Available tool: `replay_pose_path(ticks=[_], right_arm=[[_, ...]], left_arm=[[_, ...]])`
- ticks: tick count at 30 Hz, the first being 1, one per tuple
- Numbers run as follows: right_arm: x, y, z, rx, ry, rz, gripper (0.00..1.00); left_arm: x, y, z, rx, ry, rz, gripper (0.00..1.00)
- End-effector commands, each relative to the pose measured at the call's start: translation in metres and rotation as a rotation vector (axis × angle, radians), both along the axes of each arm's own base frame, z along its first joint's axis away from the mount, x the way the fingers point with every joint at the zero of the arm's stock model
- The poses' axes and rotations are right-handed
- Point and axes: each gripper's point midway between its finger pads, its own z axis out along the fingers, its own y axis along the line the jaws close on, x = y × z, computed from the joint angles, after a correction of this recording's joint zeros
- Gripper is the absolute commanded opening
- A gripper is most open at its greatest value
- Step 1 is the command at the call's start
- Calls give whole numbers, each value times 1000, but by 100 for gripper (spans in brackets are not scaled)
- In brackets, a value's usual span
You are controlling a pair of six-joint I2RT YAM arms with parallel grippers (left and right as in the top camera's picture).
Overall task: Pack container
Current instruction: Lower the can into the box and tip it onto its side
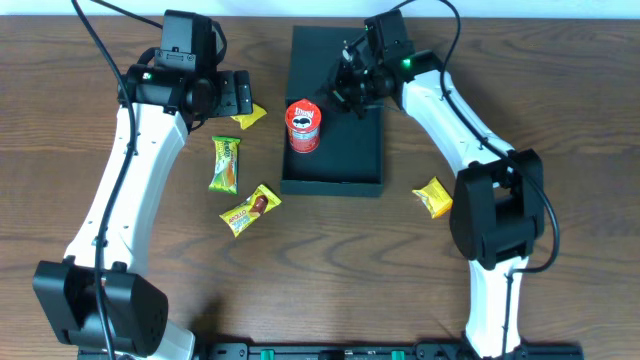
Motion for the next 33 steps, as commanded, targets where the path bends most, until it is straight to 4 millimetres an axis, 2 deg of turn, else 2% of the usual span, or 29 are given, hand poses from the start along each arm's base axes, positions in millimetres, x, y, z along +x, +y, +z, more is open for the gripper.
replay_pose_path(ticks=[1,3,7,13,17,33], right_arm=[[-10,0,27,18,-35,45,2],[-13,-7,17,-38,-8,25,2],[-13,-6,17,-34,-8,27,2],[-13,-1,9,-101,-36,17,2],[-8,6,11,-104,-94,28,1],[-11,-4,-9,-182,-101,34,1]], left_arm=[[5,3,2,13,-9,14,95],[5,3,2,13,-9,14,95],[5,3,3,12,-10,14,95],[5,3,2,12,-9,13,95],[5,3,2,13,-9,14,95],[5,3,3,12,-10,14,95]])
